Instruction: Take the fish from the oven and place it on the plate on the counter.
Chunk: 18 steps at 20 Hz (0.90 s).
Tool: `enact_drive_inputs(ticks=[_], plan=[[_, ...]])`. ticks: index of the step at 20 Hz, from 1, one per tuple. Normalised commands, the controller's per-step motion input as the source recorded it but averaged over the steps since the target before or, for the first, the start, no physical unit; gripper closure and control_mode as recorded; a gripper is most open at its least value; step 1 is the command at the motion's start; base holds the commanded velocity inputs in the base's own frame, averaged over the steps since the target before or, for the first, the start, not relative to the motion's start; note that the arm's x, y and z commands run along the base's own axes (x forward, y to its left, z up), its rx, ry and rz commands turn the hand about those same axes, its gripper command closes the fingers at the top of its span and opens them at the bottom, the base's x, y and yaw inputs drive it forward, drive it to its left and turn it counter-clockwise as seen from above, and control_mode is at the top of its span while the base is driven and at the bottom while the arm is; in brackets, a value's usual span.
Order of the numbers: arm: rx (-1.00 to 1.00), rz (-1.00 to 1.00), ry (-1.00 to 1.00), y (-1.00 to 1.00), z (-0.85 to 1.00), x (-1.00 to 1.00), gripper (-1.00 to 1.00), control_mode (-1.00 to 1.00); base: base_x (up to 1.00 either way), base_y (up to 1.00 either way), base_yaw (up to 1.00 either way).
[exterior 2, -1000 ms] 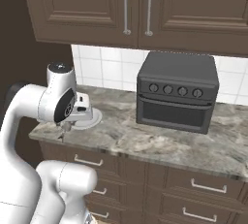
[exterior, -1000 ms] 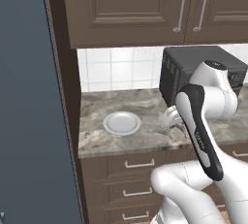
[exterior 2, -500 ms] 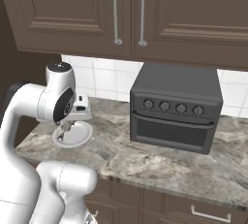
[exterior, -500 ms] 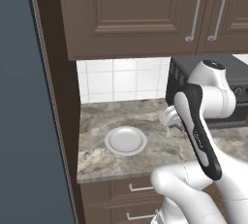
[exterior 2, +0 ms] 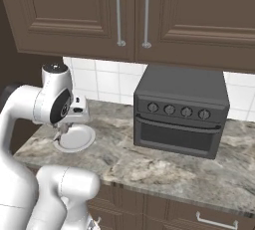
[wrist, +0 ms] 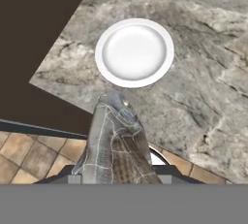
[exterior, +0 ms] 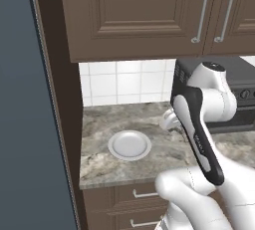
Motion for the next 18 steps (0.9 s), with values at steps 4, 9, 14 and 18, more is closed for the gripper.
enact_drive_inputs(ticks=[4, 9, 14, 18], plan=[[0.0, 0.0, -0.01, 0.45, -0.01, 0.21, 1.0, -1.0, 0.0, 0.0, 0.0], [-0.01, 0.0, 0.0, 0.26, -0.24, 0.27, 1.0, -1.0, 0.0, 0.0, 0.0], [-0.03, 0.0, 0.0, 0.41, -0.26, 0.28, 1.0, -1.0, 0.0, 0.0, 0.0], [-0.01, -0.04, -0.07, 0.33, -0.47, 0.34, 1.0, -1.0, 0.0, 0.0, 0.0]])
